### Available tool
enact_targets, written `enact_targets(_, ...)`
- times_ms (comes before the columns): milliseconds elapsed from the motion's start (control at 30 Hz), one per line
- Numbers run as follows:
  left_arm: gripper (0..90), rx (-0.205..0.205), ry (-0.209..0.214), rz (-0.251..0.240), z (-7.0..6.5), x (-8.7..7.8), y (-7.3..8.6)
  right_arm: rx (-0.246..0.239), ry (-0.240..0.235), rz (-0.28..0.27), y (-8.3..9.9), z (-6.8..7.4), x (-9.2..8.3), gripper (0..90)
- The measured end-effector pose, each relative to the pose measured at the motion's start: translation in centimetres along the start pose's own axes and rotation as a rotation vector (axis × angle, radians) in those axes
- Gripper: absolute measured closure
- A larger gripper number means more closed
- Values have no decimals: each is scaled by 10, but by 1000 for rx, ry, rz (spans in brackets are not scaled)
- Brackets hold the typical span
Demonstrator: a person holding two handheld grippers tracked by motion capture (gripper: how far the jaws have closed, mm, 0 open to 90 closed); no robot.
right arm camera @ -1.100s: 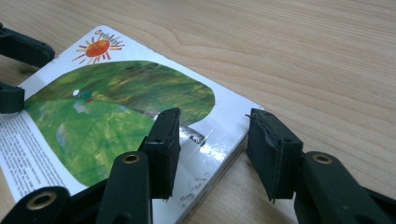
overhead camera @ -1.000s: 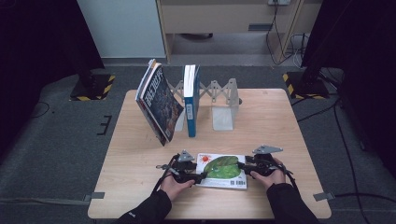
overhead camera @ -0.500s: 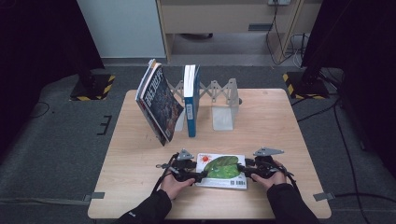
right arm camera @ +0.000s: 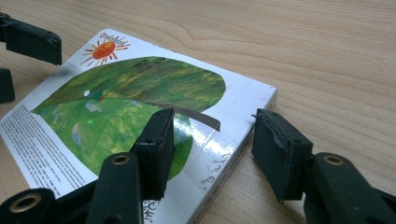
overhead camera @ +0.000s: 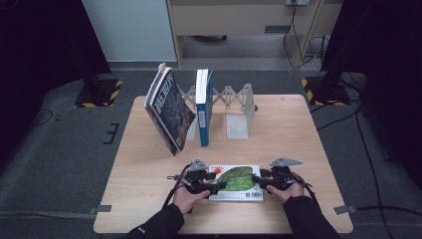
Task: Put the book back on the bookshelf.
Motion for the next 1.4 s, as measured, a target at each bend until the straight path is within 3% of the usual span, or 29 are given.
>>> enact_targets(67,363,-25,-45,-14,10,-4,0,-13,5,5,0,0,-1,484)
enact_targets(200,370,-55,-84,-18,24,-6,0,-23,19,4,-3,-2,-4,432)
enact_targets(367,400,-49,-118,-12,27,0,0,-39,96,-34,-7,-12,-11,480)
enact_targets(433,408,-46,-131,0,29,3,2,-58,133,-30,-6,-17,-15,509)
enact_targets(533,424,-58,-144,13,30,5,3,-57,141,5,-2,-18,-13,513)
enact_targets(767,429,-113,-91,10,28,9,5,-69,155,35,1,-18,-10,530)
enact_targets(1033,424,-154,-76,-20,29,8,5,-72,161,54,3,-19,-10,530)
enact_targets(1200,415,-193,-55,-63,28,4,3,-71,160,52,3,-19,-9,536)
enact_targets(1400,408,-205,-22,-134,25,-4,-3,-71,161,52,3,-19,-10,531)
Point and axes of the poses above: each handheld gripper's, and its own axes: x roughly forward along the jaws, y roughly out of its underside, z roughly to its left, the point moved 5 cm from there along x, roughly forward along the jaws, and after that the axes turned 1 degree about y, right-handed, at the moved point
